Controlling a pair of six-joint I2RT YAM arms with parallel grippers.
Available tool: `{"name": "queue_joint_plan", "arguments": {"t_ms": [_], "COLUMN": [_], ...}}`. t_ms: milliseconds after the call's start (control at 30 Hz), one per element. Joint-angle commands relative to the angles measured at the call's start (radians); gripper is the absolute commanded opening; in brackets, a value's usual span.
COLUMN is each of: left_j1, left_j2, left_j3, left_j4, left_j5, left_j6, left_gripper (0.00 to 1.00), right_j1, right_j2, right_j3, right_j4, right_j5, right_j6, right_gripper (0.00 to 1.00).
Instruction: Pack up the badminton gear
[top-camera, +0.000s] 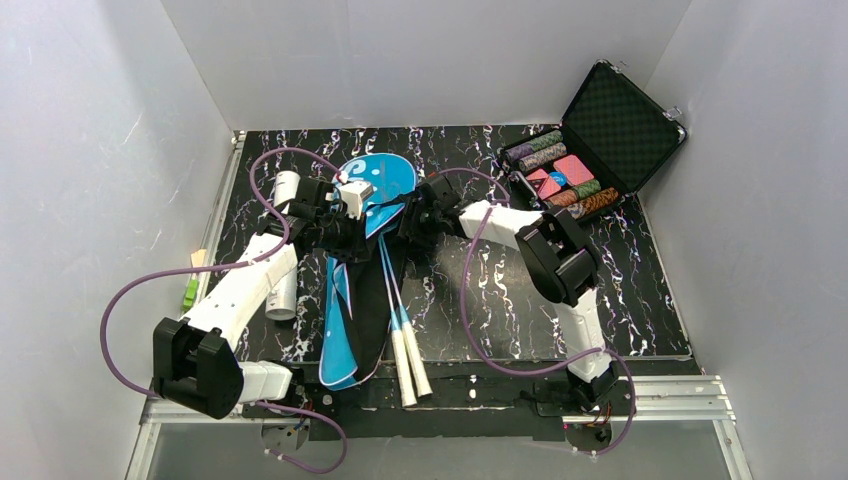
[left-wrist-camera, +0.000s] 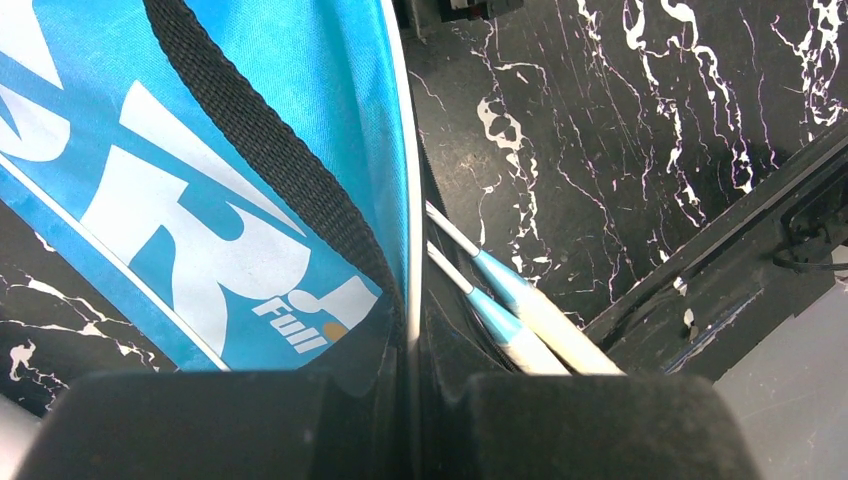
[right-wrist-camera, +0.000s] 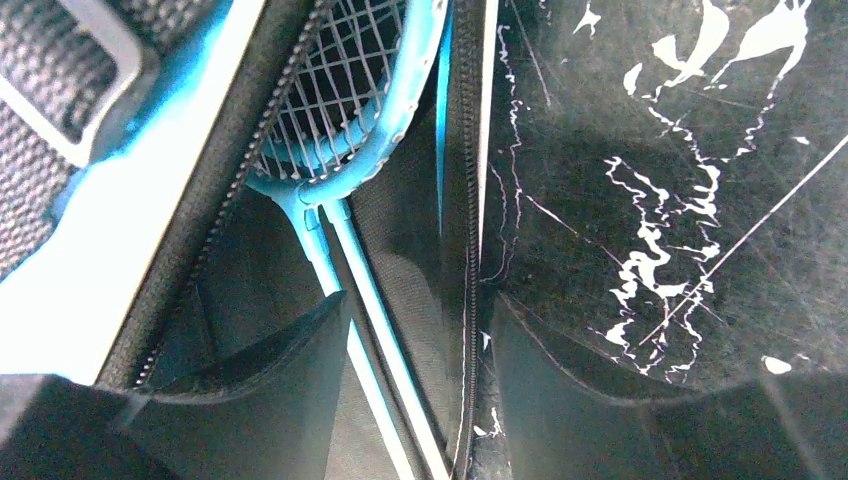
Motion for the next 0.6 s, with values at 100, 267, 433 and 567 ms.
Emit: {"name": "queue_joint_plan", "arguments": {"t_ms": [100,267,433,567], "left_j1": [-0.008,-0.008,-0.009,-0.008], "left_j2": [-0.049,-0.049,-0.051,-0.047], "left_j3": [0.048,0.041,0.007,0.001], "left_j4": [-0.015,-0.015,0.002,-0.016], "left_j5": [0.074,0.067,0.164,0.189], "left_j6": [-0.002,0.002,0.059,0.081], "left_gripper": [0.0,0.0,0.16,0.47], "right_j1": [-0.006,-0.006,-0.006,-0.005], "right_j2": [0.025,-0.021,-0.096,-0.186], "right_j3": [0.005,-0.066,-0.157,-0.212], "right_j4": [0.009,0.071,0.133,0.18], "right_j5": [0.02,0.021,0.022,0.007], "right_j6": [0.065,0.081,0.119,0.137], "right_gripper": [0.54,0.25,0.01,0.01]}}
